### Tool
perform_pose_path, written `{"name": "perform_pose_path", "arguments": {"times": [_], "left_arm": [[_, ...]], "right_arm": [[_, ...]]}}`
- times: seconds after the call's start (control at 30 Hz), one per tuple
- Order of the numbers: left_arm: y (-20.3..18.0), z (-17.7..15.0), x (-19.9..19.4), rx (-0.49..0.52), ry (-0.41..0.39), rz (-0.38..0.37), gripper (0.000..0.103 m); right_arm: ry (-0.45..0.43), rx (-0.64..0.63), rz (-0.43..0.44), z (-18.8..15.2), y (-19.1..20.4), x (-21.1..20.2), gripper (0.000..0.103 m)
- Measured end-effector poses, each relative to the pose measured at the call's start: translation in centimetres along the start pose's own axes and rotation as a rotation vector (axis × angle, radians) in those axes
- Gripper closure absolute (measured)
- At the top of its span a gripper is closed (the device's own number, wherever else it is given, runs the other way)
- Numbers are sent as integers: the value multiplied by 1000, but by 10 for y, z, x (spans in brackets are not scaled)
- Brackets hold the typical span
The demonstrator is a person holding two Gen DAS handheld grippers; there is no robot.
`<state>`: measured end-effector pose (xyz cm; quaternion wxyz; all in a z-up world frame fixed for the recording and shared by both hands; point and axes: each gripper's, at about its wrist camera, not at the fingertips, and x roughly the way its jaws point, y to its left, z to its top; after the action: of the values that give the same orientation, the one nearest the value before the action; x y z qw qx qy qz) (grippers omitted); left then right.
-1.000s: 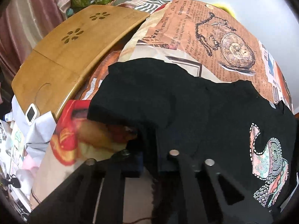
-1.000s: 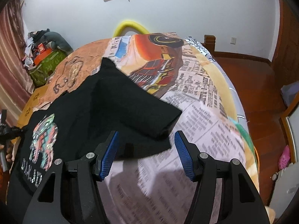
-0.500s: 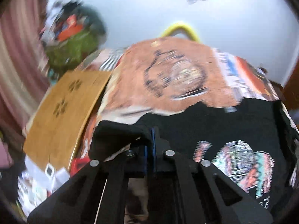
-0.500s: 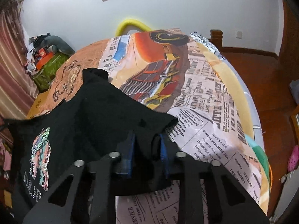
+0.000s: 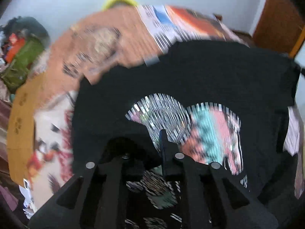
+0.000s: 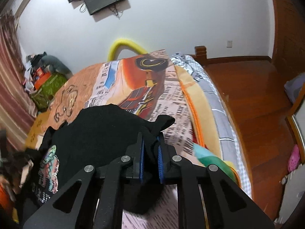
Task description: Fold small clothes
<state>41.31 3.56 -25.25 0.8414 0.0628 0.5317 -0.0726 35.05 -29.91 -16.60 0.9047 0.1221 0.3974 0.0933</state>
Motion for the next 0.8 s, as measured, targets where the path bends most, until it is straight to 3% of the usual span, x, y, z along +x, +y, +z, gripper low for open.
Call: {"name": "perform_pose_path", "arguments": {"times": [0.1,0.2,0.3,0.57,0.8], "left_arm": [[-8,-11,-7,18,-2,8,69],[0,-20,-35,-15,-56,3,49],[29,-30,-75,-80,-140,60,40],[111,-68,-124,-219,-226,257,34],[145,-91,-116,-280,-204,260,33]], "right_arm": [[-5,-18,-2,-3,5,-8,93],[-5,-45,7,-3,16,-12,93],[-20,-71,26,4,29,-17,93],[-42,-135,95,29,92,-8,93],[34,-203,181,24,166,42,93]]}}
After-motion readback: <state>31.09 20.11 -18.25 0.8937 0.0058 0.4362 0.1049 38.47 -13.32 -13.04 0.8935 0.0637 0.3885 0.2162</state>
